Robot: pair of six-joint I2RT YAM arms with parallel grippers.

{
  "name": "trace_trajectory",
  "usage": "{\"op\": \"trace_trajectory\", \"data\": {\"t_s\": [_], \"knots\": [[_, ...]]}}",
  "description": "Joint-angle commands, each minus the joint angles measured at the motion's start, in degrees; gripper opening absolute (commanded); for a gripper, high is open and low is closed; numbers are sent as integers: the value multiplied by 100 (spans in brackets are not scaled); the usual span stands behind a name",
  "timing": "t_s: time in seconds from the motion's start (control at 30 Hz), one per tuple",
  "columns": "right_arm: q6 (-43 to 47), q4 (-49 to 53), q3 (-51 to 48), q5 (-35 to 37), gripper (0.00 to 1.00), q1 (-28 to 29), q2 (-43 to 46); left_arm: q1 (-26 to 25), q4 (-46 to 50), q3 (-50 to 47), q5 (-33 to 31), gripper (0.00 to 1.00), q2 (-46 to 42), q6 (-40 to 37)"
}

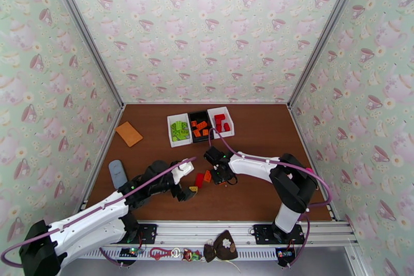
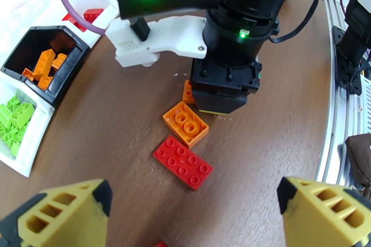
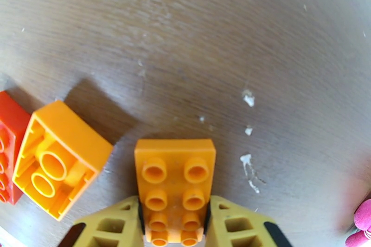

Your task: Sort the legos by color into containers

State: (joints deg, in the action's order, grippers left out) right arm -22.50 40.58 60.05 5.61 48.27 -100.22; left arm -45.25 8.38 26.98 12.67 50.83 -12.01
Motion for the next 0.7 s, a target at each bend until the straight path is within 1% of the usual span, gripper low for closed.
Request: {"op": "trace_trajectory", "data": {"t_s": [0.0, 0.13, 0.33, 0.47, 0.67], "knots": [[-38, -81, 69, 151, 32, 17, 351, -5, -27, -30, -65, 100, -24, 87], [-15, -265, 33, 295, 33, 17, 714, -1, -387, -172, -276, 100, -131, 392], [123, -674, 182, 635, 32, 7, 1029, 24, -809, -307, -510, 100, -100, 553], [431, -1026, 513, 848, 32, -49, 930, 59, -947, -315, -546, 100, -16, 550], [914, -1528, 1386, 637, 32, -354, 350, 143, -1277, -263, -546, 100, 202, 655]]}}
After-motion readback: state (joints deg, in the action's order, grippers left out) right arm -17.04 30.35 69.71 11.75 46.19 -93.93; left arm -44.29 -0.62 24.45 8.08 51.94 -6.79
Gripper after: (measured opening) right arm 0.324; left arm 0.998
